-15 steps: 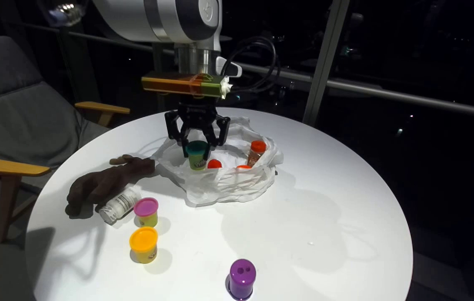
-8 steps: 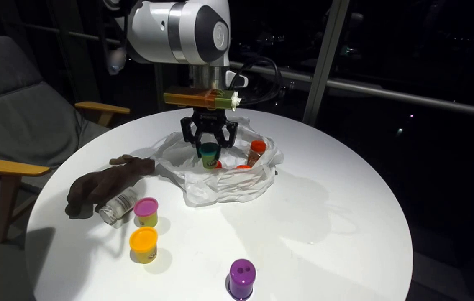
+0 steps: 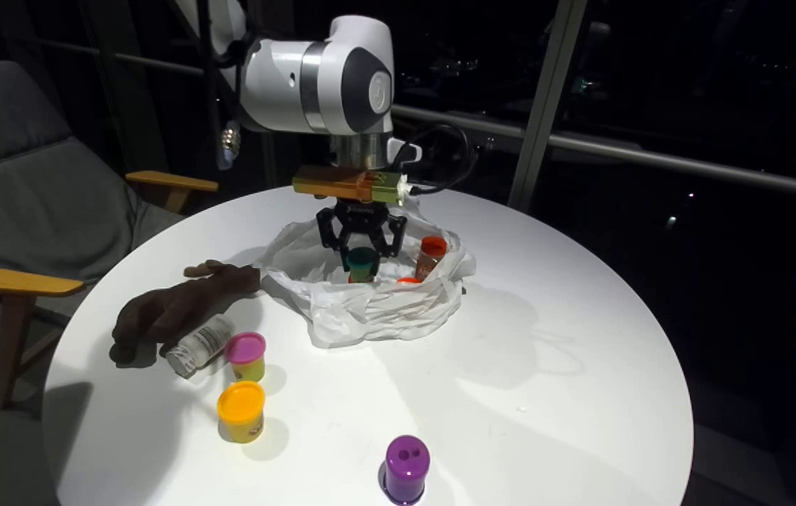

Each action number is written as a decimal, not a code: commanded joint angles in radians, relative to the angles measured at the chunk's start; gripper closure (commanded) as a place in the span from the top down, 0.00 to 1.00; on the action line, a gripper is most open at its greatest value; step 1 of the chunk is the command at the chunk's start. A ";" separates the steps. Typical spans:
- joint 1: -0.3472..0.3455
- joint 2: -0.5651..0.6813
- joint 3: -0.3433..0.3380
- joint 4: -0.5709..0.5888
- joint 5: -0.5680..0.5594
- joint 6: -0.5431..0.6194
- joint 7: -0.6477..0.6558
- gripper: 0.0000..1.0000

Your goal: Pick up all the objects surrounding the plastic and arrange them on the plastic

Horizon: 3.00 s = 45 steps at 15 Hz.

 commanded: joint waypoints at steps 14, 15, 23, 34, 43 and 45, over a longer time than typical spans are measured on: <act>0.035 -0.113 -0.010 -0.058 -0.004 0.042 0.016 1.00; 0.032 -0.157 -0.001 -0.101 0.007 0.022 0.016 1.00; 0.021 -0.466 0.018 -0.527 0.028 -0.043 0.096 1.00; 0.081 -0.442 0.081 -0.863 -0.039 0.424 0.059 1.00; 0.092 -0.360 0.003 -0.805 -0.079 0.500 0.039 1.00; 0.081 -0.353 0.006 -0.789 -0.071 0.491 0.027 1.00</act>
